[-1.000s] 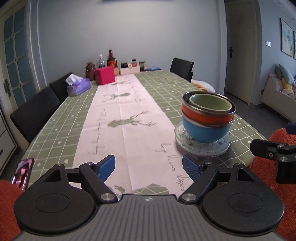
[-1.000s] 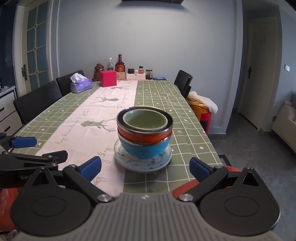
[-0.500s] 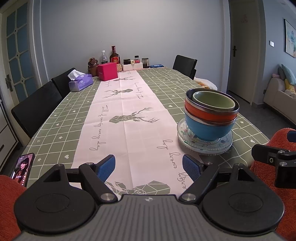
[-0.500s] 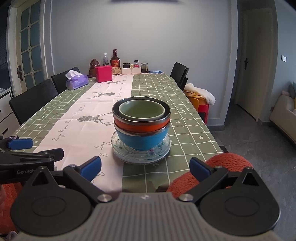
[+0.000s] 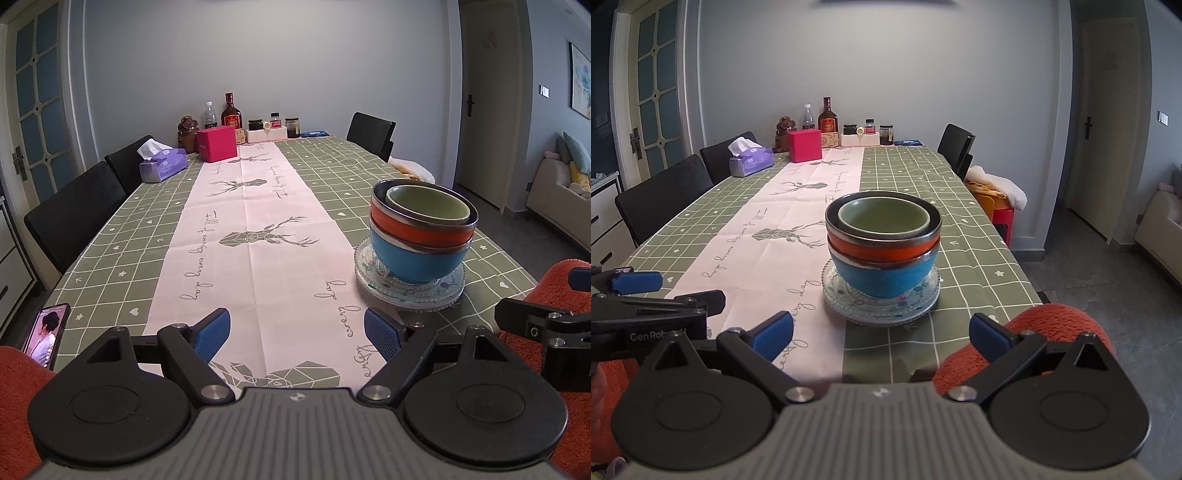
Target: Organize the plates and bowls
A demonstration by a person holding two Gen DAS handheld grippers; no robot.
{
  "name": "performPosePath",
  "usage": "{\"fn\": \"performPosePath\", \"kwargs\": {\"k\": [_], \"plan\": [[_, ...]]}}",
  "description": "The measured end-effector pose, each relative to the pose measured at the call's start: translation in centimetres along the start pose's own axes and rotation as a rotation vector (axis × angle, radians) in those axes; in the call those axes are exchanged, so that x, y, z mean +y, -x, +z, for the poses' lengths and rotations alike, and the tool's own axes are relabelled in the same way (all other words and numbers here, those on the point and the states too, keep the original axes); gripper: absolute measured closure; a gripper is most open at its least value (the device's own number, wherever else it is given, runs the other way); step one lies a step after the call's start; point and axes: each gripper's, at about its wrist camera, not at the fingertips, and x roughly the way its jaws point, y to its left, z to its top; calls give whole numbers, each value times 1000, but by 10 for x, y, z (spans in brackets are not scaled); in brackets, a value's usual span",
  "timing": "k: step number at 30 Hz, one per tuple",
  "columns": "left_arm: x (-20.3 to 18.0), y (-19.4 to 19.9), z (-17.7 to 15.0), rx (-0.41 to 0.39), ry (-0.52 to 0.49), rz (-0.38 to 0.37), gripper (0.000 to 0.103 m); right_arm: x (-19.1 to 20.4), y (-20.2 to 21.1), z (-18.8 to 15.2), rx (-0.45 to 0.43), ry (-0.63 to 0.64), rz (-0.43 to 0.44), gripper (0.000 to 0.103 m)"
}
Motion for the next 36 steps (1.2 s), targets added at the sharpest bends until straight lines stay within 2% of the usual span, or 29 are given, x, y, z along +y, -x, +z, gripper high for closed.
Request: {"fn": "performPosePath", "kwargs": {"k": [36], "plan": [[2, 6, 2, -14, 17, 13, 7, 3, 1, 1, 0, -3, 8, 3]]}}
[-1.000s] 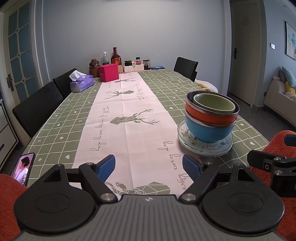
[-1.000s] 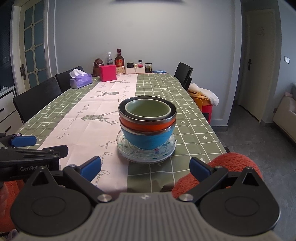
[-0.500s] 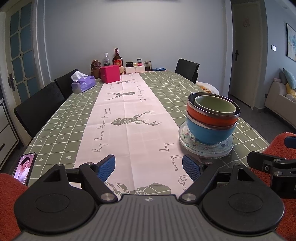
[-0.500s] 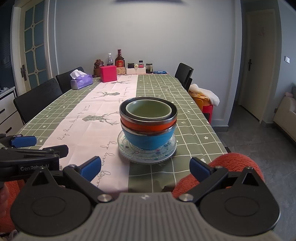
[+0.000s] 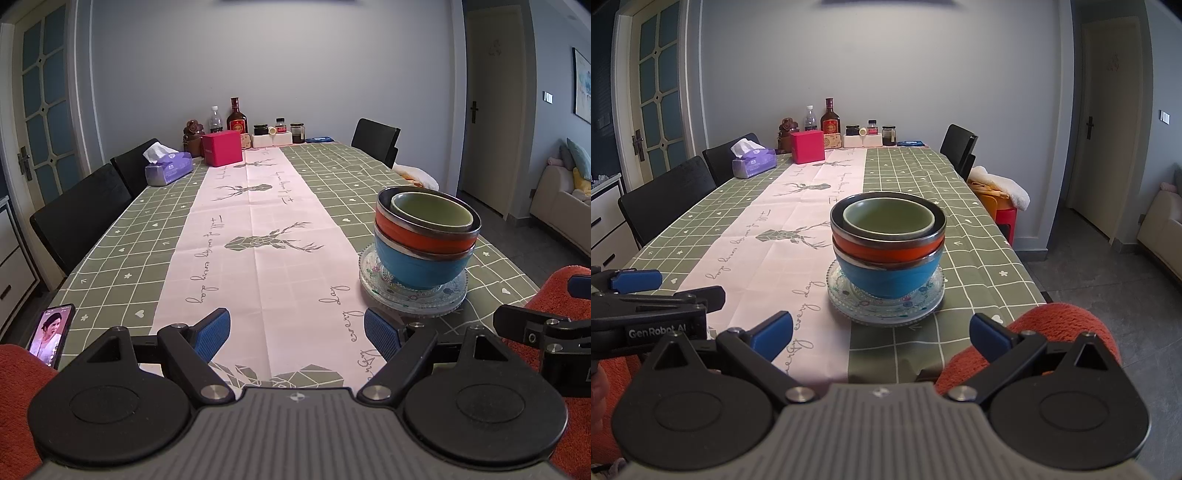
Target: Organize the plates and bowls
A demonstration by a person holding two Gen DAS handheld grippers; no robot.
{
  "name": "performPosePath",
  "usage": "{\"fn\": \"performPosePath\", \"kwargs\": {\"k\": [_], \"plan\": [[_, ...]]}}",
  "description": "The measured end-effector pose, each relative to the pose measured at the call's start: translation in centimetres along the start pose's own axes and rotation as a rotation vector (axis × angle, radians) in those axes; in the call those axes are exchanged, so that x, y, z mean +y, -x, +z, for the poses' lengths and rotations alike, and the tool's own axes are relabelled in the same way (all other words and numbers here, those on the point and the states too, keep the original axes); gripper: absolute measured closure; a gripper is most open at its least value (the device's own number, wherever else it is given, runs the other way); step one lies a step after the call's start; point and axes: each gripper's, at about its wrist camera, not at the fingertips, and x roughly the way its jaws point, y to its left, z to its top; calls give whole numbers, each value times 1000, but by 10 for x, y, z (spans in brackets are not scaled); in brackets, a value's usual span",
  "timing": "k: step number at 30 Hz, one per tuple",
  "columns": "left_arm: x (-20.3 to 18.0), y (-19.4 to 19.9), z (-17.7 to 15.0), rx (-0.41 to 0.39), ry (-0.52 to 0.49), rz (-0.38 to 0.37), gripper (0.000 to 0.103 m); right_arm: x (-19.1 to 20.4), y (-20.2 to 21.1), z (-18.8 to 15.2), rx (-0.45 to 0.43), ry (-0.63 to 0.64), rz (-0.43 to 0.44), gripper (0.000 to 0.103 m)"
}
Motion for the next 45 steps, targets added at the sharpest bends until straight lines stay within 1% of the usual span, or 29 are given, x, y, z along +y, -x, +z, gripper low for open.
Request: {"fn": "performPosePath", "kwargs": {"k": [45], "plan": [[1, 3, 0, -21, 4, 3, 7, 6, -6, -4, 21, -10, 20, 3]]}}
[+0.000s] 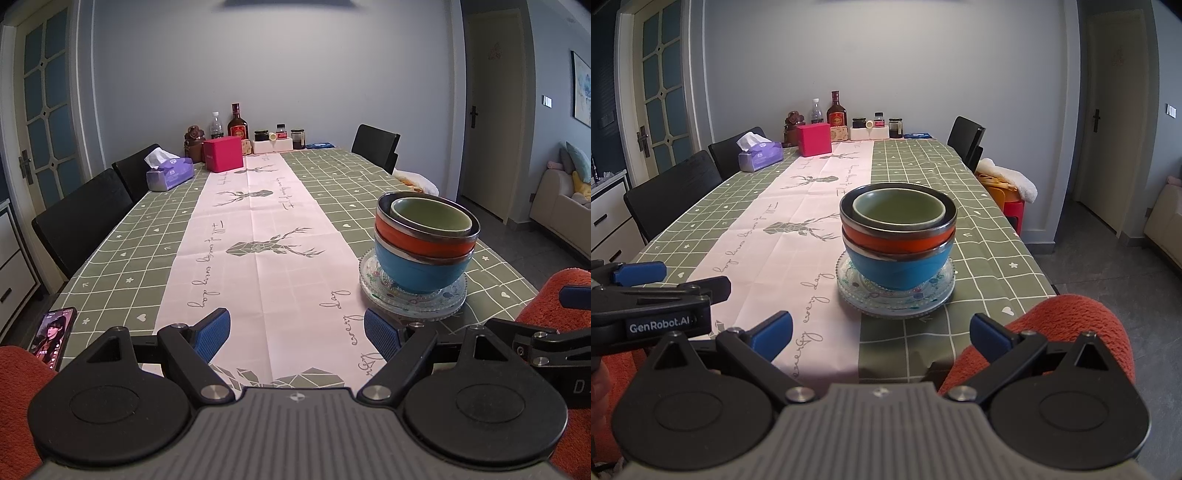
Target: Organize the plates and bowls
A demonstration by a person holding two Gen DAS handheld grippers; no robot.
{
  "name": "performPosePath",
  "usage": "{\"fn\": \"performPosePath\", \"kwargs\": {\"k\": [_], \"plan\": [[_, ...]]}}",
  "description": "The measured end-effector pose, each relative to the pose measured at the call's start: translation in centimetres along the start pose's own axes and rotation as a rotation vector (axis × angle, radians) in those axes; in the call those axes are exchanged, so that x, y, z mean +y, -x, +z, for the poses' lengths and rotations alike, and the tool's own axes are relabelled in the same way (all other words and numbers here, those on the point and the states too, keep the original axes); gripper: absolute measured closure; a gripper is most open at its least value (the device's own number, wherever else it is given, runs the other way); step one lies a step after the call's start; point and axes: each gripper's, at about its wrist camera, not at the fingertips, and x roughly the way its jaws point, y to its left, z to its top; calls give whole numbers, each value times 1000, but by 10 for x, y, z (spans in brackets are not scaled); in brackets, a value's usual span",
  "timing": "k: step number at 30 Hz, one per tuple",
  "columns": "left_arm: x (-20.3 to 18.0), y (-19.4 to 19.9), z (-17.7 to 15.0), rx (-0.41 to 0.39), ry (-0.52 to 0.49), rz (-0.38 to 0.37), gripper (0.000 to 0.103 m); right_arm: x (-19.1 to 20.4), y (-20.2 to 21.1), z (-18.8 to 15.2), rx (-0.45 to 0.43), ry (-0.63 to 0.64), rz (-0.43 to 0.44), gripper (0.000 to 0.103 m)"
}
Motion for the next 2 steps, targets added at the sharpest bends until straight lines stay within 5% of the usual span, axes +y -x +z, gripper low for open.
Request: {"fn": "performPosePath", "kwargs": {"k": [2], "plan": [[0, 0, 0, -1, 2, 2, 7, 0, 0, 0, 0, 0, 0, 3]]}}
